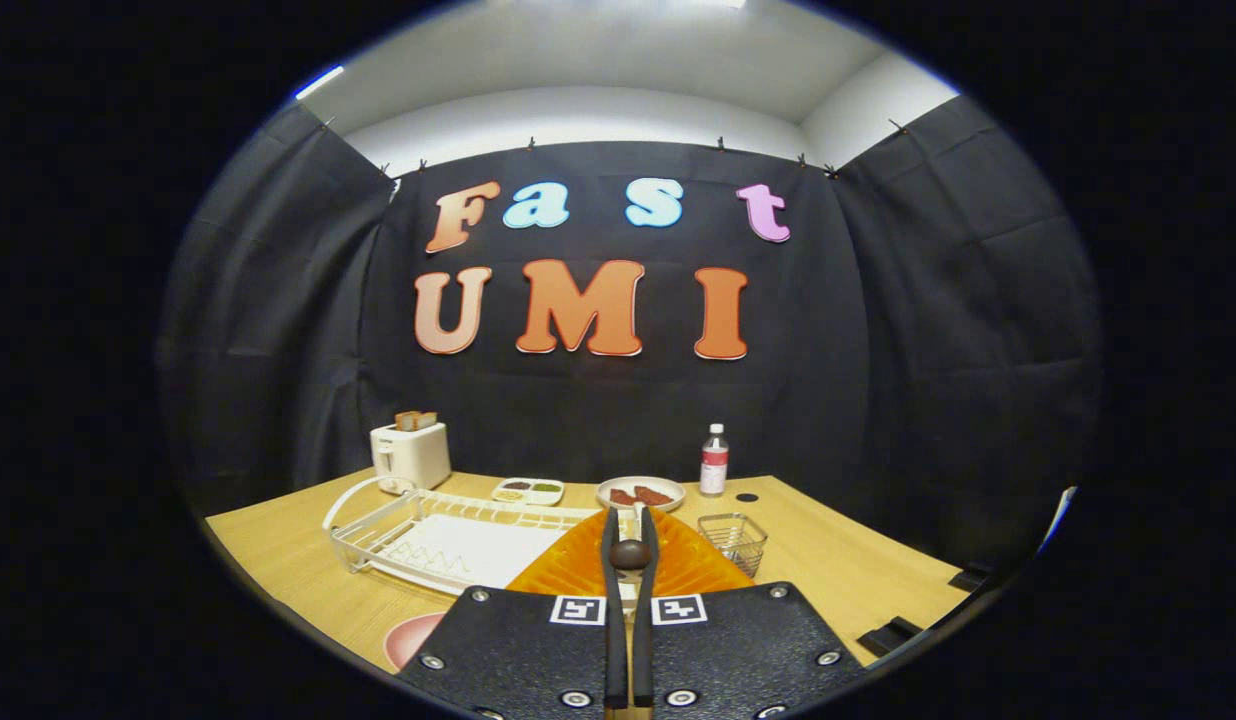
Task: Take the plate from the dish rack, then take the spoon from the basket and place it into the plate.
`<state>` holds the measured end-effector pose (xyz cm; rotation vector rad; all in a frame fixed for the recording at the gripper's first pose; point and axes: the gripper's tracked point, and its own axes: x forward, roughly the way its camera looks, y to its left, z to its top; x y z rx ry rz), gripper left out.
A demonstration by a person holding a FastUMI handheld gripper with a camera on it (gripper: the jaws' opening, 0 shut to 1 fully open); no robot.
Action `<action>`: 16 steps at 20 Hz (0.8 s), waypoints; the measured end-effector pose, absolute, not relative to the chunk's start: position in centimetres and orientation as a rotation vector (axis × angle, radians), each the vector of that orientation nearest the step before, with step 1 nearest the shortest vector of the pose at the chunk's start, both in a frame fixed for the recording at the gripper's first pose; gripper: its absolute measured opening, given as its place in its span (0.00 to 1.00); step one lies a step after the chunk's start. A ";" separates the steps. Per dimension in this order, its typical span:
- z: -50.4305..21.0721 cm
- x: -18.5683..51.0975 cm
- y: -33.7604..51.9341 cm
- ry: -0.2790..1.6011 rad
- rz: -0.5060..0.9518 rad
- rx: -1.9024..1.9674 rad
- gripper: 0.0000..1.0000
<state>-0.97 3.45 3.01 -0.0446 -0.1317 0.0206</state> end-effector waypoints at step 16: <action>-7.2 -2.0 12.0 -0.080 0.177 -0.039 0.03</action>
